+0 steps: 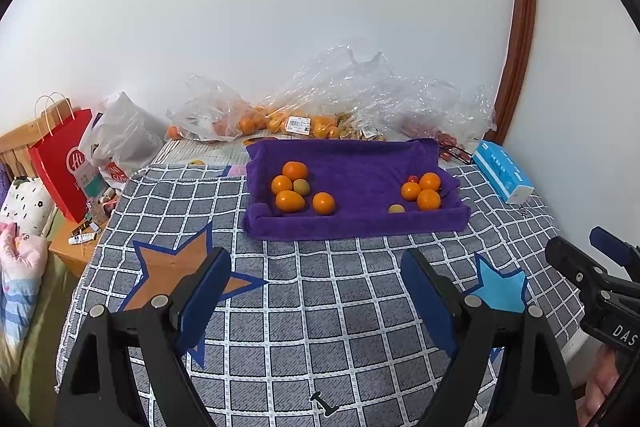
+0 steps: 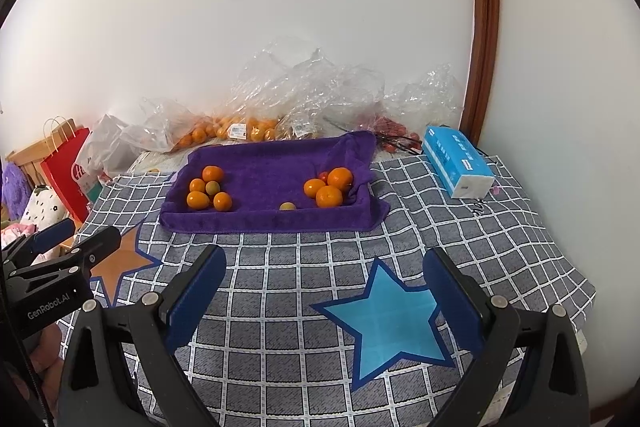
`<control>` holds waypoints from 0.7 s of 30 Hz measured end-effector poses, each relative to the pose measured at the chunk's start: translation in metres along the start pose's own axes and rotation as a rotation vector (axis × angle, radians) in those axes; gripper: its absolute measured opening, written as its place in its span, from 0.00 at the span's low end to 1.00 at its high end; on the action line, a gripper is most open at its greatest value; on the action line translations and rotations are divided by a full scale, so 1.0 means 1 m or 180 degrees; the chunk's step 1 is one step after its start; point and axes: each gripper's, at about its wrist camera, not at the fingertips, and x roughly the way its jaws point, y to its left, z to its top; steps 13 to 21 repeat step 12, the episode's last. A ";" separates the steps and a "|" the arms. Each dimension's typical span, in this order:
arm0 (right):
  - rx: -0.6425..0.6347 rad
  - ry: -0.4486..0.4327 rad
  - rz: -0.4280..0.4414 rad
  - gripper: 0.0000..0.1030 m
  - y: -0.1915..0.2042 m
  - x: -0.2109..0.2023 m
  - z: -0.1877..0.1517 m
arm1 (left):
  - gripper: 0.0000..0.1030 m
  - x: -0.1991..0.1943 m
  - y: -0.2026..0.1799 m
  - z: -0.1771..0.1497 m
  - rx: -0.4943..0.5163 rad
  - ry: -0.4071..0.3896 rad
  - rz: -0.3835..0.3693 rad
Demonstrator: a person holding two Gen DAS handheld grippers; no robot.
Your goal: Organize fruits
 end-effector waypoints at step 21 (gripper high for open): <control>0.0014 0.0027 0.0015 0.95 0.000 0.003 -0.002 | 0.84 0.000 0.002 0.000 -0.0009 -0.0008 0.0031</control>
